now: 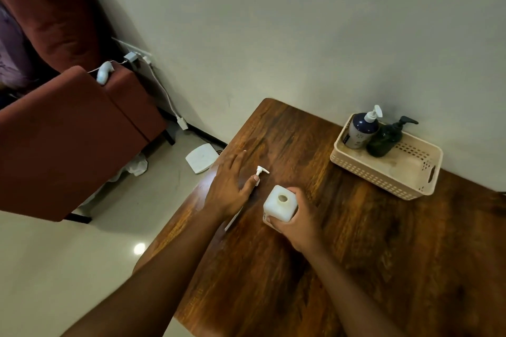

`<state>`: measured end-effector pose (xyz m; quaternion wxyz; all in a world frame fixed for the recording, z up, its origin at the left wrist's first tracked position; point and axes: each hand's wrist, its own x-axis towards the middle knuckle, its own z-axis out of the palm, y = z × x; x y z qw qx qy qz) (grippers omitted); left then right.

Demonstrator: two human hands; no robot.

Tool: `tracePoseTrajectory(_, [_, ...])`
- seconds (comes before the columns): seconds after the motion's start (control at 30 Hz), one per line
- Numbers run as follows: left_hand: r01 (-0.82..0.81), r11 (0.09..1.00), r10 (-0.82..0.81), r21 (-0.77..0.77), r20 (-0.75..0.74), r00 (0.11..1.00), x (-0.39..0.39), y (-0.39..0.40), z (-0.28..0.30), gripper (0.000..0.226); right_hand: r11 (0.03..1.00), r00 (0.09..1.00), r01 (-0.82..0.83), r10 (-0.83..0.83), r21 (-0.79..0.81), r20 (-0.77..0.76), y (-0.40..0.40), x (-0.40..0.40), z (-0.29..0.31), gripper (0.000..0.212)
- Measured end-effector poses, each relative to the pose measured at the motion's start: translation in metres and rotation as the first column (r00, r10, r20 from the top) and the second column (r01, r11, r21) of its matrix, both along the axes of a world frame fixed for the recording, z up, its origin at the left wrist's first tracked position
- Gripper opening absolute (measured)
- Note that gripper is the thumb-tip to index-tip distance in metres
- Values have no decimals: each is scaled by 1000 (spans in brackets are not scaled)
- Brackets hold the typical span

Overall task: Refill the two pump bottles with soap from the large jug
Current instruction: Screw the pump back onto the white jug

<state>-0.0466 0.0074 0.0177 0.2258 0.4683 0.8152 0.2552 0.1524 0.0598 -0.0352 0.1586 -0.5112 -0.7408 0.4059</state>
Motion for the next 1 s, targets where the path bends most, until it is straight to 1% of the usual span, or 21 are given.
tracePoseTrajectory(0.1, [-20,1000,20,-4,19,1000,-2,22,-14,65,998,998,57,-57,-8,19,4,8,6,93])
tracePoseTrajectory(0.17, [-61,998,64,-28,112,992,-3,39,-21,58,996,996,90,-90,-9,7,8,14,13,91])
tracePoseTrajectory(0.2, [-50,997,56,-54,125,991,-4,47,-25,59,994,994,105,-105,-11,0,10,17,16,90])
tracePoseTrajectory(0.3, [6,987,9,-159,92,996,-10,66,-37,68,991,991,134,-134,-18,-4,16,27,24,91])
tracePoseTrajectory(0.4, [15,978,3,-209,83,997,-11,74,-55,71,987,987,158,-158,-8,-9,20,36,29,91])
tracePoseTrajectory(0.47, [34,970,-21,-239,57,998,-7,74,-62,62,985,985,171,-170,13,-18,22,41,32,89])
tracePoseTrajectory(0.53, [44,967,-39,-250,25,999,-3,75,-67,45,982,982,189,-189,12,-25,24,45,33,88])
tracePoseTrajectory(0.6, [31,971,-29,-236,14,999,1,76,-71,30,979,978,205,-205,0,-26,26,49,34,88])
tracePoseTrajectory(0.63, [23,974,-21,-225,13,1000,2,76,-72,27,978,978,207,-207,-4,-28,27,51,35,89])
tracePoseTrajectory(0.8, [-8,980,16,-200,36,999,9,81,-64,28,977,977,212,-213,-14,-24,29,66,47,88])
tracePoseTrajectory(0.87, [-12,990,23,-142,80,997,14,83,-48,28,975,975,222,-222,-1,-12,30,74,56,90])
tracePoseTrajectory(0.93, [10,999,-5,-45,110,994,20,89,-28,21,973,973,229,-229,16,-9,31,84,68,90])
tracePoseTrajectory(0.97, [35,999,-35,1,106,994,23,92,-17,22,973,973,229,-229,17,-11,33,88,75,89])
tracePoseTrajectory(1.0, [57,998,-60,33,98,993,26,98,-4,28,973,973,231,-231,20,-19,35,93,83,88])
